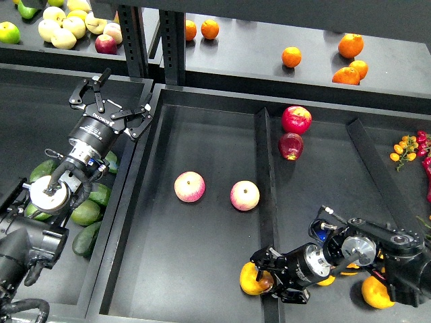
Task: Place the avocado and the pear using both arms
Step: 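Close the right gripper around the orange pear, then carry the pear toward the yellow pears in the side compartment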
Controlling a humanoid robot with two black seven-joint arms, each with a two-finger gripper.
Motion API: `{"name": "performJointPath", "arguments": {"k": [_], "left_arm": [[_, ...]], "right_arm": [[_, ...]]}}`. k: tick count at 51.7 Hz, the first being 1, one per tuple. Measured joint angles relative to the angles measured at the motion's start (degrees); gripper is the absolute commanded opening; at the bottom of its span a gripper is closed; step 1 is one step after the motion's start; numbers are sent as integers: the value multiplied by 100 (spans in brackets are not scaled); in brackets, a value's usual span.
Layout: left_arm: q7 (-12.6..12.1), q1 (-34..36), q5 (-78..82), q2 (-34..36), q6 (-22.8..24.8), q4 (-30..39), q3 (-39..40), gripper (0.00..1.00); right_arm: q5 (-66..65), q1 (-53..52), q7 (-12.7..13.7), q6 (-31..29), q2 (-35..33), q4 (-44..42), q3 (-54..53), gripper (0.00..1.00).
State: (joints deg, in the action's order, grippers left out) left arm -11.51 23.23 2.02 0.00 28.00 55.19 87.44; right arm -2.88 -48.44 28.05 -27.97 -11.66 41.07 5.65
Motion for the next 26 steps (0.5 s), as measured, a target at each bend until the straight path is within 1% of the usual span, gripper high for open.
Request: {"name": "performJointPath", "arguments": {"k": [4, 7, 9, 26], "left_arm": [[0, 0, 0, 0, 0, -8, 0, 100], [0, 0, 0, 0, 0, -14, 0, 100], [0, 0, 0, 0, 0, -15, 0, 100], [0, -3, 0, 0, 0, -17, -31, 100]], "right_arm": [[27, -33, 0, 2, -68, -11, -56, 25], [64, -50, -3, 2, -101, -11, -99, 20], [100, -61, -4, 2, -121, -13, -120, 19], [486, -204, -6, -3, -103, -51, -163, 18]]}}
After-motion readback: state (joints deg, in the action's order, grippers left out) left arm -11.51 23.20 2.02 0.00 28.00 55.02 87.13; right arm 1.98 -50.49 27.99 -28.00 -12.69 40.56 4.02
